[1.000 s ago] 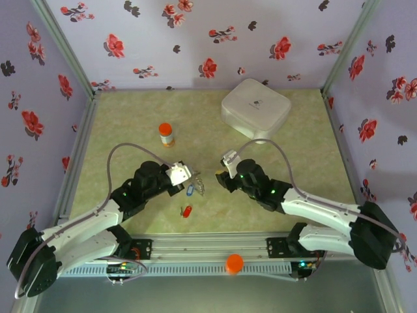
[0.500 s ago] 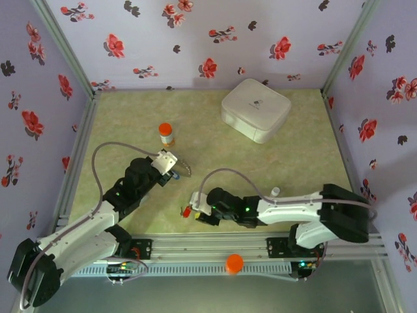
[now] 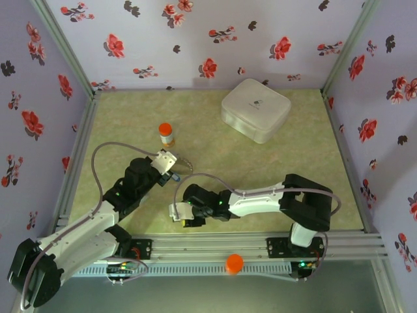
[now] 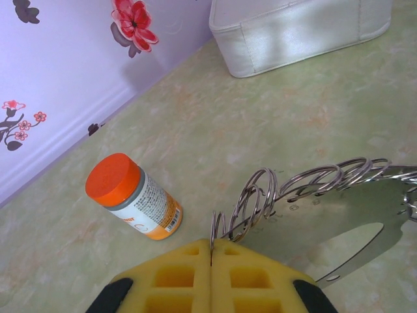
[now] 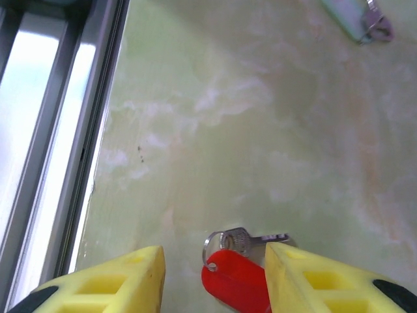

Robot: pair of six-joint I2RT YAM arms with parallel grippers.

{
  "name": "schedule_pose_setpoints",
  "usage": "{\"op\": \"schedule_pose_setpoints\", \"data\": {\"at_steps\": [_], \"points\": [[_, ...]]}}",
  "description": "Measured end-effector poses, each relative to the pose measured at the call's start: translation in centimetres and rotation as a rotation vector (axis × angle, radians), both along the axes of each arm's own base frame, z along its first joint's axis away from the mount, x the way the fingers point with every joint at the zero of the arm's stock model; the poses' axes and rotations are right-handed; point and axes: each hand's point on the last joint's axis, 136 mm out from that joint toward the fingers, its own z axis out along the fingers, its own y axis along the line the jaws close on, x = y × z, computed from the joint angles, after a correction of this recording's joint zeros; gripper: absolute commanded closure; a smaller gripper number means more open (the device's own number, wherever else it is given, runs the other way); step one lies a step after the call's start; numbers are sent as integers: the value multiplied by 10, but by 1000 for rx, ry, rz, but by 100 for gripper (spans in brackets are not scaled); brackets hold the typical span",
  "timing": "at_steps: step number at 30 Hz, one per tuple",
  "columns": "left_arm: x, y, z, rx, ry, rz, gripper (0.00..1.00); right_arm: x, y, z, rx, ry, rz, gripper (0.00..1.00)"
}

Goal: Put the keys on the keyring

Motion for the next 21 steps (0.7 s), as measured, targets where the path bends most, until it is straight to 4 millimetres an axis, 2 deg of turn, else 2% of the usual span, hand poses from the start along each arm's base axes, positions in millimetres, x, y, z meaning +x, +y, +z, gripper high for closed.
{"op": "schedule_pose_setpoints", "data": {"at_steps": [5, 8, 15, 21], "points": [[0, 0, 0, 0, 0, 0, 100, -4, -2, -18, -41, 8, 13, 60], [0, 0, -1, 3, 3, 0, 100, -3, 0, -18, -36, -1, 16, 68], [-1, -1, -2, 3, 6, -8, 100, 2, 6, -17, -15, -30, 2, 79], [-1, -2, -5, 11, 13, -13, 100, 10, 8, -12, 2, -61, -28, 100]]}}
